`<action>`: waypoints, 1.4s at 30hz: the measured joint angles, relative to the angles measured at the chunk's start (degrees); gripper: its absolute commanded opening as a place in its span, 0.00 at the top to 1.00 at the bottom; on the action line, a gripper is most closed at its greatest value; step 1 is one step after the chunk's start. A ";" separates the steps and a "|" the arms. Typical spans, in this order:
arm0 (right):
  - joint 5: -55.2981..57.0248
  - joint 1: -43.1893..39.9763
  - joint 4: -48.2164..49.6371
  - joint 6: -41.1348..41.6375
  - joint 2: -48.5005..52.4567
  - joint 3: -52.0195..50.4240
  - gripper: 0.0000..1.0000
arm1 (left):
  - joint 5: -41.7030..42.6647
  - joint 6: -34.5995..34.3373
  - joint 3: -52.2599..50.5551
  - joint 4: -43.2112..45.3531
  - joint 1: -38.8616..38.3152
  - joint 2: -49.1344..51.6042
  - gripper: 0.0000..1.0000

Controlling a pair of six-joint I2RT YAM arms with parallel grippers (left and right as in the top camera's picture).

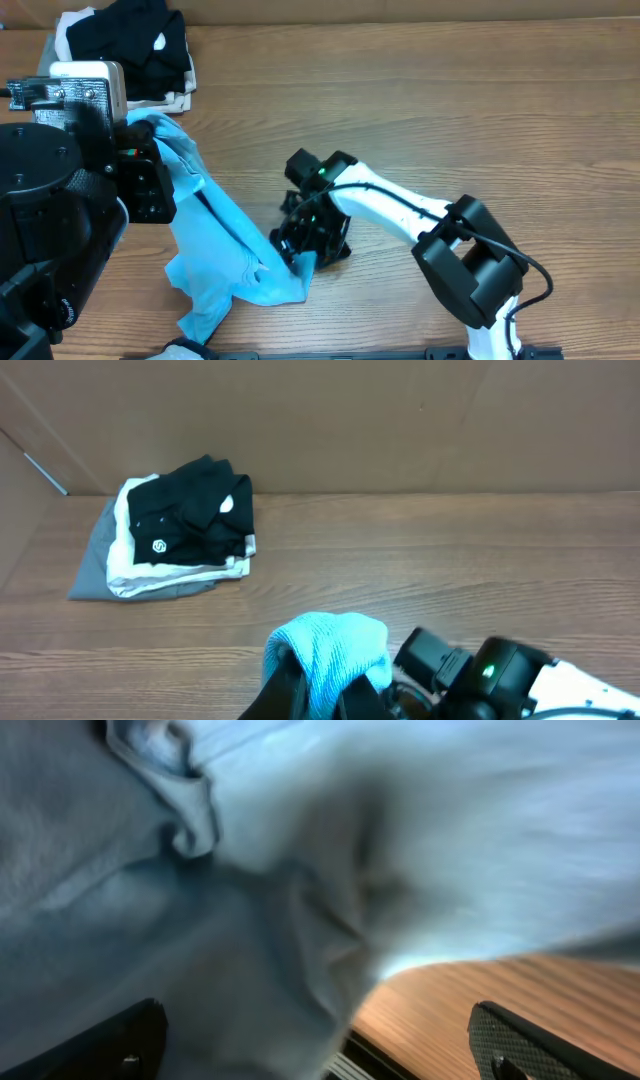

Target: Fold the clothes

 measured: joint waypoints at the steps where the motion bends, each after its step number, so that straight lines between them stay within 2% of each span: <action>1: -0.81 0.50 0.76 -0.07 0.00 -0.31 0.09 | 0.00 0.00 0.00 0.00 0.00 0.00 0.91; 5: -3.65 2.64 4.68 0.83 0.11 -0.59 0.68 | 0.00 0.00 0.00 0.00 0.00 0.00 0.91; 6: -3.93 3.13 5.44 1.44 0.22 -0.59 0.86 | 0.00 0.00 0.00 0.00 0.02 0.00 0.91; 7: -4.20 3.56 5.97 2.08 0.37 -0.59 0.96 | 0.00 0.00 0.00 0.00 0.00 0.00 0.91; 19: -1.01 3.06 6.03 9.70 1.22 -0.59 0.96 | 0.00 0.00 0.00 0.00 0.00 0.00 0.91; 25: 9.42 -2.38 -0.37 11.34 1.22 -0.81 0.96 | 0.02 0.00 0.00 0.00 0.00 0.00 0.91; 35: 12.96 -4.94 7.32 13.70 1.20 -4.42 0.96 | 0.02 -0.02 0.00 0.04 0.00 0.22 0.96; 38: 14.49 -6.56 7.58 14.64 1.20 -3.06 0.96 | 0.00 -0.02 0.00 0.48 0.00 1.22 0.96; 42: 16.81 -14.49 4.66 14.43 1.20 4.57 0.96 | 0.00 -0.02 0.09 2.60 0.02 5.27 0.96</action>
